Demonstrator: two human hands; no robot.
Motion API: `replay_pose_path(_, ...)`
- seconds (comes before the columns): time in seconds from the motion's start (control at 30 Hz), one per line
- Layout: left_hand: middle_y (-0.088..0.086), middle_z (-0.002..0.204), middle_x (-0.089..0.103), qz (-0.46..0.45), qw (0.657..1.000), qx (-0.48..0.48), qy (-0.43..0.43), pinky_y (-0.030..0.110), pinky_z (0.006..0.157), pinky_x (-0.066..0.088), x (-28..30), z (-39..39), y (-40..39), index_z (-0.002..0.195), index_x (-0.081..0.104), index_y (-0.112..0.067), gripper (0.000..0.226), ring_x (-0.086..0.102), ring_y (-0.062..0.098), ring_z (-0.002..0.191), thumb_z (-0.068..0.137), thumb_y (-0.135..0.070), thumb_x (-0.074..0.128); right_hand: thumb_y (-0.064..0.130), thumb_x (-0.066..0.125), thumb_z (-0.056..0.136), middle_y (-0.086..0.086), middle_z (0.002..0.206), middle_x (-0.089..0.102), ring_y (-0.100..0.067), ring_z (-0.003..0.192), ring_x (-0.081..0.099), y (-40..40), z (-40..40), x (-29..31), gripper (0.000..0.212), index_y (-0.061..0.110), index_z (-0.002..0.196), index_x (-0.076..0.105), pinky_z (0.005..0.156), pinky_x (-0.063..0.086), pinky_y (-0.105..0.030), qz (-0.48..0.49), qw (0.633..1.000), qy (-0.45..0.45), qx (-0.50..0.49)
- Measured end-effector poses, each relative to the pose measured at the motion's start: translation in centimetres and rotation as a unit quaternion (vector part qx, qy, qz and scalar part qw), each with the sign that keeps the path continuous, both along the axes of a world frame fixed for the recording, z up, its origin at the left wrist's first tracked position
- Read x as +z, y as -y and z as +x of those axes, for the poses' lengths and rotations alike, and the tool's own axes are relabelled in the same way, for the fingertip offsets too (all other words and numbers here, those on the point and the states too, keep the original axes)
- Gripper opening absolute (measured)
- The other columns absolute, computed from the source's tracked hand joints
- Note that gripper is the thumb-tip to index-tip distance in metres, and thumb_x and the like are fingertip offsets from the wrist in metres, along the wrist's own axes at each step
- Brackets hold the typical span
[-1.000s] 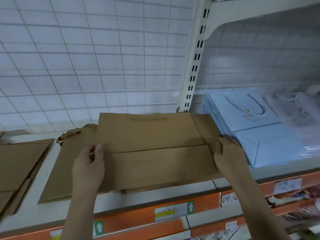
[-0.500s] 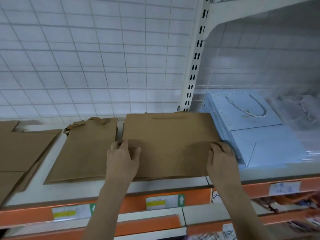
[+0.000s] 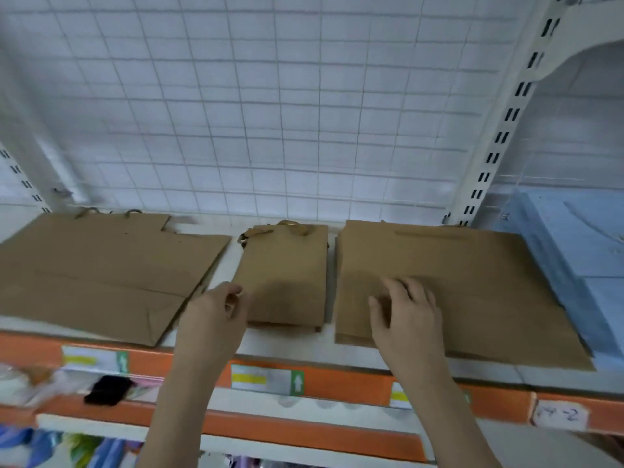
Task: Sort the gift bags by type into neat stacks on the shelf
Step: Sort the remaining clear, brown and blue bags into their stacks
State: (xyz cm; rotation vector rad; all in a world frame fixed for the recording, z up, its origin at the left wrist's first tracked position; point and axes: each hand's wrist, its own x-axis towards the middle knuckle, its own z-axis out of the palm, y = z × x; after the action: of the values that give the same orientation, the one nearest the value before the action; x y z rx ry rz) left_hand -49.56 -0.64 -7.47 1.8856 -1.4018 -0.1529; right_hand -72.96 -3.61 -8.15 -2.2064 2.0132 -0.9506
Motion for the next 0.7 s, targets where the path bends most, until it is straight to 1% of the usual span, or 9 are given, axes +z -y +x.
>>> replay_pose_path(0.07, 0.0, 0.074, 0.064, 0.004, 1.0, 0.023, 0.004, 0.025, 0.065, 0.037, -0.4, 3.6, -0.2, 0.1, 0.068, -0.011, 0.021, 0.058, 0.019, 0.071, 0.087, -0.025, 0.059, 0.021, 0.061, 0.084, -0.014, 0.105, 0.064, -0.036, 0.098, 0.06, -0.1, 4.1, -0.4, 0.025, 0.008, 0.106, 0.066, 0.084, 0.048, -0.046, -0.016, 1.0, -0.006, 0.011)
replay_pose_path(0.1, -0.001, 0.071, 0.063, 0.004, 1.0, 0.027, 0.009, 0.025, 0.064, 0.037, -0.7, 5.7, -0.2, 0.099, 0.068, -0.012, 0.021, 0.059, 0.021, 0.07, 0.087, -0.026, 0.06, 0.022, 0.057, 0.084, -0.013, 0.099, 0.065, -0.035, 0.092, 0.061, -0.1, 6.3, -0.5, 0.025, 0.008, 0.101, 0.067, 0.081, 0.049, -0.044, -0.018, 1.0, -0.005, 0.011)
replay_pose_path(0.17, 0.004, 0.075, 0.068, 0.008, 0.999, 0.029, 0.019, 0.026, 0.064, 0.038, -1.1, 10.3, -0.2, 0.099, 0.069, -0.012, 0.019, 0.064, 0.029, 0.076, 0.086, -0.024, 0.061, 0.025, 0.048, 0.083, -0.011, 0.09, 0.065, -0.034, 0.081, 0.06, -0.1, 11.0, -0.7, 0.029, 0.008, 0.095, 0.068, 0.074, 0.05, -0.041, -0.021, 1.0, 0.007, 0.014)
replay_pose_path(0.23, 0.007, 0.081, 0.071, 0.007, 0.999, 0.026, 0.025, 0.029, 0.068, 0.041, -1.3, 15.3, -0.2, 0.099, 0.069, -0.011, 0.018, 0.065, 0.032, 0.081, 0.086, -0.021, 0.061, 0.026, 0.044, 0.084, -0.011, 0.085, 0.064, -0.034, 0.076, 0.059, -0.1, 15.7, -0.6, 0.032, 0.008, 0.093, 0.068, 0.071, 0.051, -0.04, -0.03, 0.999, 0.01, 0.021)
replay_pose_path(0.37, 0.01, 0.081, 0.07, 0.0, 0.998, 0.038, 0.046, 0.034, 0.071, 0.047, -1.6, 24.5, -0.7, 0.096, 0.07, -0.01, 0.017, 0.065, 0.033, 0.08, 0.085, -0.02, 0.062, 0.012, 0.062, 0.083, -0.012, 0.083, 0.063, -0.032, 0.076, 0.061, -0.3, 24.3, -0.9, 0.013, 0.006, 0.094, 0.066, 0.067, 0.052, -0.039, -0.008, 0.998, 0.025, 0.048)
replay_pose_path(0.43, 0.012, 0.08, 0.069, -0.014, 0.998, 0.039, 0.045, 0.037, 0.071, 0.05, -1.7, 28.2, -0.7, 0.092, 0.071, -0.007, 0.015, 0.064, 0.035, 0.078, 0.085, -0.017, 0.063, 0.017, 0.059, 0.087, -0.009, 0.081, 0.061, -0.03, 0.074, 0.06, -0.5, 27.6, -0.8, 0.011, 0.008, 0.092, 0.063, 0.06, 0.046, -0.033, 0.026, 0.997, 0.03, 0.06)
replay_pose_path(0.5, 0.008, 0.078, 0.068, -0.01, 0.998, 0.049, 0.046, 0.033, 0.067, 0.046, -1.8, 31.0, -0.7, 0.089, 0.07, -0.009, 0.013, 0.063, 0.034, 0.076, 0.086, -0.019, 0.061, 0.03, 0.05, 0.091, -0.008, 0.083, 0.061, -0.029, 0.078, 0.06, -0.4, 30.0, -1.0, 0.022, 0.011, 0.09, 0.06, 0.058, 0.038, -0.03, 0.081, 0.996, 0.013, 0.031)
replay_pose_path(0.6, 0.002, 0.073, 0.065, -0.006, 0.998, 0.044, 0.043, 0.027, 0.064, 0.038, -2.3, 34.0, -0.7, 0.091, 0.068, -0.011, 0.013, 0.063, 0.03, 0.074, 0.087, -0.02, 0.06, 0.047, 0.045, 0.091, -0.012, 0.095, 0.06, -0.029, 0.09, 0.059, -0.2, 32.1, -0.7, 0.043, 0.007, 0.099, 0.06, 0.068, 0.043, -0.032, 0.146, 0.988, 0.005, -0.04)
replay_pose_path(0.7, 0.007, 0.084, 0.069, -0.014, 0.999, 0.031, 0.041, 0.026, 0.067, 0.039, -2.7, 35.9, -0.6, 0.094, 0.068, -0.008, 0.014, 0.063, 0.028, 0.079, 0.086, -0.018, 0.061, 0.059, 0.05, 0.083, -0.017, 0.102, 0.058, -0.032, 0.097, 0.057, 0.2, 32.6, -0.3, 0.064, 0.0, 0.106, 0.051, 0.075, 0.045, -0.034, 0.192, 0.977, -0.016, -0.088)
